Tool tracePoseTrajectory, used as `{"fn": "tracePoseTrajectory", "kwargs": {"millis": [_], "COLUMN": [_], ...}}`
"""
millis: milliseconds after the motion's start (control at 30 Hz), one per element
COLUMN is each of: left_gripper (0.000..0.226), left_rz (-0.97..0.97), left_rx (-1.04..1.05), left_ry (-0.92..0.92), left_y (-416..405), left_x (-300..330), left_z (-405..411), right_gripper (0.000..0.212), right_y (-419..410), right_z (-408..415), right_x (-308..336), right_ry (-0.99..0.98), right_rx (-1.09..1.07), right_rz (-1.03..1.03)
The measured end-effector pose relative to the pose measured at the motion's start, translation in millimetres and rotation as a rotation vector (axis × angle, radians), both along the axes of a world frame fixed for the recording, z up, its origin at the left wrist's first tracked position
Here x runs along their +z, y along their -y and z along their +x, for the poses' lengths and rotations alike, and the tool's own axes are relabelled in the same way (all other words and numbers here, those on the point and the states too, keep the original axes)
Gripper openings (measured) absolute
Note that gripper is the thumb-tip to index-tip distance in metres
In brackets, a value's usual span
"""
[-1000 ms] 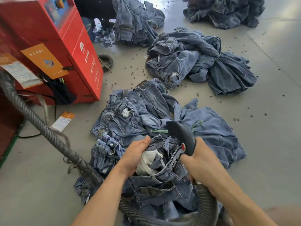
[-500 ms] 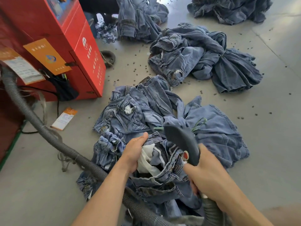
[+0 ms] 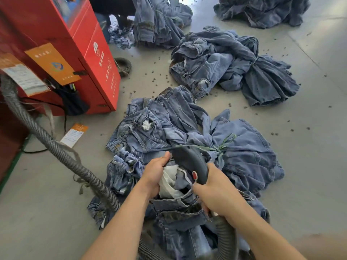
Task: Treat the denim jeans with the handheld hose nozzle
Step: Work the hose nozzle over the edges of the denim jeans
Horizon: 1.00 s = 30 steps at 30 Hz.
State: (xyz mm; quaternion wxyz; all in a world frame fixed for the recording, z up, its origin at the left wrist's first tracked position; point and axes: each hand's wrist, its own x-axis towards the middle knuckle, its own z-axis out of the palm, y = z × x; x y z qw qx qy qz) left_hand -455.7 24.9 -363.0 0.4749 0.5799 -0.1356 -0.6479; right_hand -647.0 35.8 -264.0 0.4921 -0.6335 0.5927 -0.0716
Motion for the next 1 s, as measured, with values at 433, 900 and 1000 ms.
{"fn": "tracePoseTrajectory", "kwargs": {"millis": [433, 900, 1000], "left_gripper": [0.068, 0.015, 0.012], "left_rz": [0.039, 0.013, 0.029], "left_rx": [-0.344, -0.43, -0.33], "left_ry": [0.463, 0.498, 0.381], "left_y": [7, 19, 18], "left_x": [19, 17, 15], "left_z": [24, -8, -18], "right_gripper": [0.023, 0.022, 0.022], "right_y": [-12, -17, -22], "right_z": [-61, -65, -57], "right_x": [17, 26, 21], "right_ry": [0.293, 0.243, 0.119], "right_rx": [-0.285, -0.298, -0.181], "right_rz": [0.117, 0.11, 0.058]}}
